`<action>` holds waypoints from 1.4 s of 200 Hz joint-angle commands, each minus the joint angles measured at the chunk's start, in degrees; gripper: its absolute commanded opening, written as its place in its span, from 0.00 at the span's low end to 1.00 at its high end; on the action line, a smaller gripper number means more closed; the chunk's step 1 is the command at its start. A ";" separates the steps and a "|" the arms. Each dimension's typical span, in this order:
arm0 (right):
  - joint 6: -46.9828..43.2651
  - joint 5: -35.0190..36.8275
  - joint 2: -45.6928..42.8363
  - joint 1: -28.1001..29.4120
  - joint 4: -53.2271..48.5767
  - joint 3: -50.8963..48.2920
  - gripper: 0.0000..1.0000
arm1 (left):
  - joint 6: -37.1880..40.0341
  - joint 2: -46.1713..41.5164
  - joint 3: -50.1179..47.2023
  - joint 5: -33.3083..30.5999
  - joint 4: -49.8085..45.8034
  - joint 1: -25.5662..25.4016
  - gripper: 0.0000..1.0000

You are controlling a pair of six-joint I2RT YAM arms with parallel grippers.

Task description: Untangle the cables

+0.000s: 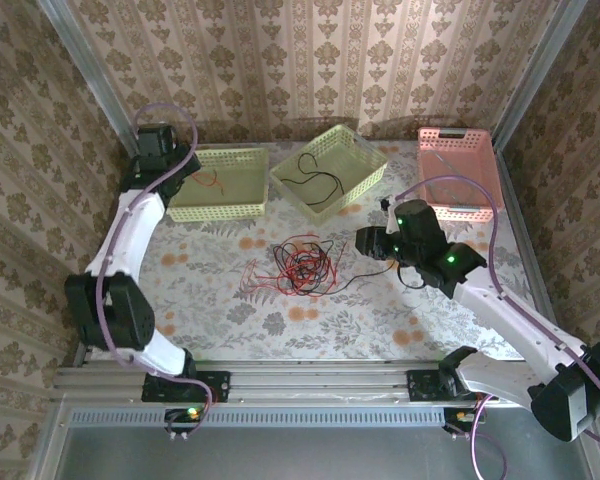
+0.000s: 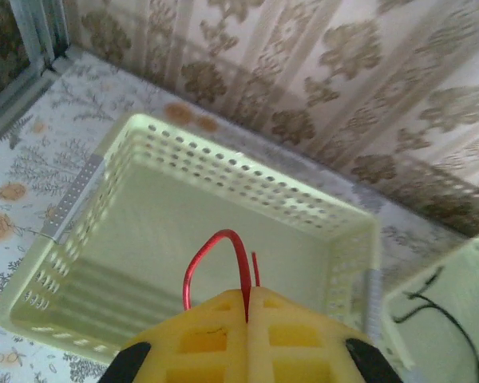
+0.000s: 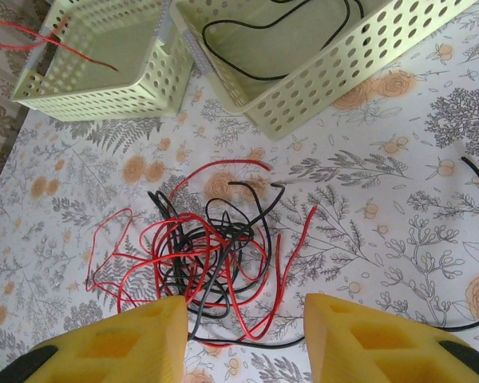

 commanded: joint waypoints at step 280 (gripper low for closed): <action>-0.25 -14.75 31.33 3.46 5.84 4.66 0.11 | -1.82 -0.39 -26.19 16.61 -0.73 -33.12 0.15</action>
